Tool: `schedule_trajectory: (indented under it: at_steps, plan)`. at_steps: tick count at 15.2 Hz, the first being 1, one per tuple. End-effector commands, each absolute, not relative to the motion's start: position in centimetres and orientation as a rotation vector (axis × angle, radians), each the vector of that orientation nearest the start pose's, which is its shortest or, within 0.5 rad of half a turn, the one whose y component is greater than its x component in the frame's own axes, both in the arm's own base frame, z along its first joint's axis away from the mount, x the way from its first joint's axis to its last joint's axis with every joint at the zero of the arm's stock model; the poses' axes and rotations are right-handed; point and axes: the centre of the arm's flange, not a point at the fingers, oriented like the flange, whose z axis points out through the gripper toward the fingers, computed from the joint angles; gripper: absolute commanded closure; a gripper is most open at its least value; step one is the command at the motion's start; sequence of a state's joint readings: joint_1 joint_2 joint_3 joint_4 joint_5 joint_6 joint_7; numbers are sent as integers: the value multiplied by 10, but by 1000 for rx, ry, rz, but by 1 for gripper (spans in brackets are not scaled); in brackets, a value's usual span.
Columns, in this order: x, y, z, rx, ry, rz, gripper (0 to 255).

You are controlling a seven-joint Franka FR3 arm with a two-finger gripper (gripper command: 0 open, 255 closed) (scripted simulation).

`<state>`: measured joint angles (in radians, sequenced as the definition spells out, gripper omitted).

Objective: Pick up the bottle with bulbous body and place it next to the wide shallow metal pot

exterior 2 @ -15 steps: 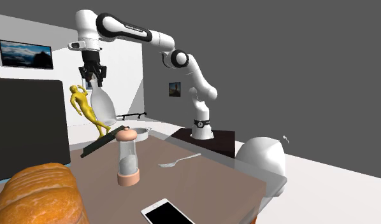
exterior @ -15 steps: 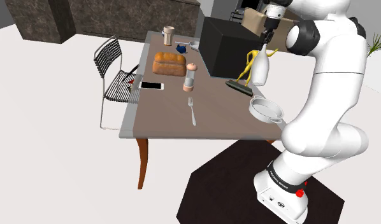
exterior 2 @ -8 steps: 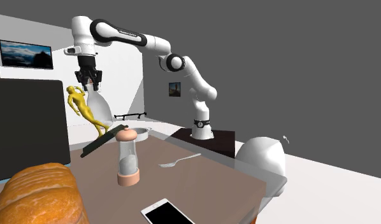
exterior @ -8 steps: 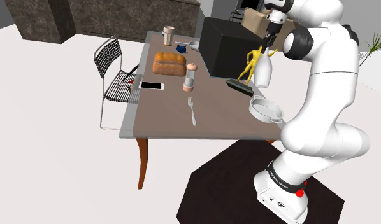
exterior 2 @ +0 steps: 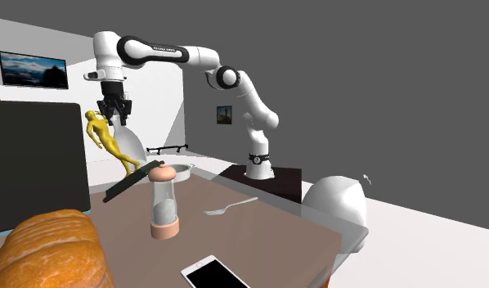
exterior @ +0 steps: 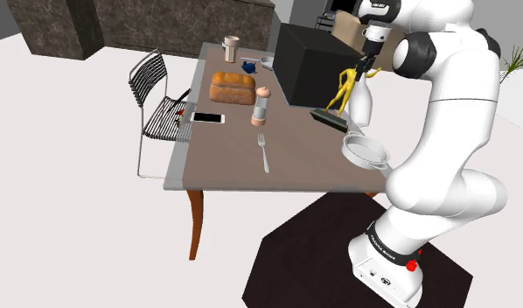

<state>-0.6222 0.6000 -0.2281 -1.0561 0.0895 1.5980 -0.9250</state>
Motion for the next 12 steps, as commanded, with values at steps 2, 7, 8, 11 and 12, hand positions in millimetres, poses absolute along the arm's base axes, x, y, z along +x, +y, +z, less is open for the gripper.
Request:
schedule_trajectory:
  at_steps: [2,7,8,11,12]
  plan:
    - [516,-498,470,-3119,-169,98,255]
    - [516,-498,443,-3119,-169,98,255]
    - [516,-498,443,-3119,-169,98,255]
    - [516,-498,443,-3119,-169,98,255]
    - [516,-498,443,-3119,-169,98,255]
